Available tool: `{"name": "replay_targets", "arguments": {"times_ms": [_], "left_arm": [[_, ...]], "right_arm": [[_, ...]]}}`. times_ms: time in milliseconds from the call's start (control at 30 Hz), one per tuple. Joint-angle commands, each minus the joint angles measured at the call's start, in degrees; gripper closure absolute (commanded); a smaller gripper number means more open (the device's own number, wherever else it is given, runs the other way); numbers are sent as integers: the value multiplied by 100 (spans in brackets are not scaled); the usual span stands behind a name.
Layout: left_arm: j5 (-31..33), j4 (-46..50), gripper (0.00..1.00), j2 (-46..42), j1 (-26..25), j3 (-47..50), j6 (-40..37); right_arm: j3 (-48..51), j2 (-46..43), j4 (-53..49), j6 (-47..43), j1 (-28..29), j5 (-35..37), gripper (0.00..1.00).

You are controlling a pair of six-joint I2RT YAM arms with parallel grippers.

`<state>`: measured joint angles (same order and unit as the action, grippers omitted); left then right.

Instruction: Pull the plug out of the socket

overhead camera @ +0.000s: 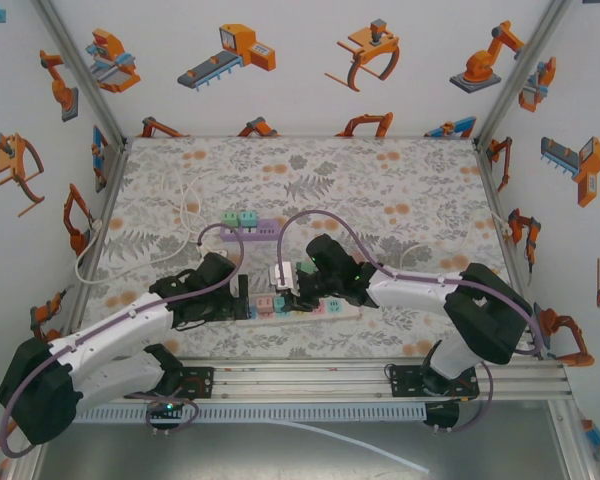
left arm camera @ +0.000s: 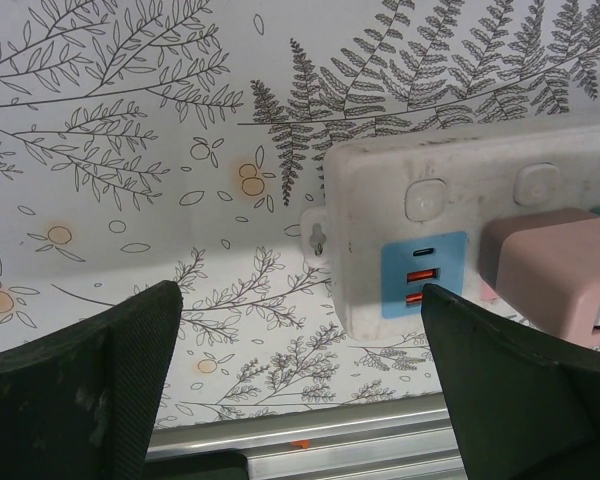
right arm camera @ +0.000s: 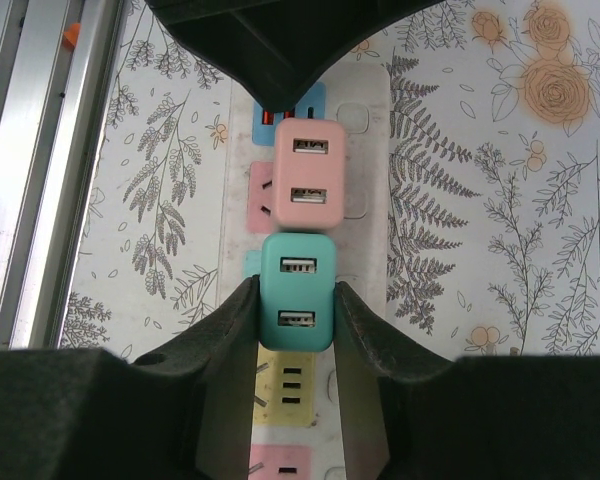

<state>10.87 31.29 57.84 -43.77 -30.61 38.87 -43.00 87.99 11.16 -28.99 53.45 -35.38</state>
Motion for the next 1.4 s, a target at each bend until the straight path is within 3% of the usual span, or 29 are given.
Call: {"name": "replay_targets", "arguments": {"times_ms": [0,733,933,1367], "left_arm": [[2,79,3,33,39,99,120],[29,-2,3,162,35,275,191],[-23,-55,3,390,34,363,261],[85,1,3,352,28,424,358]], "right_arm": [[-140,-30,298,60,45,-154,76],[378,-109,1760,797,21,-321,81],[199,-92,1232,569,31,-336,86],[610,-375,2079,900,21,-356,85]]}}
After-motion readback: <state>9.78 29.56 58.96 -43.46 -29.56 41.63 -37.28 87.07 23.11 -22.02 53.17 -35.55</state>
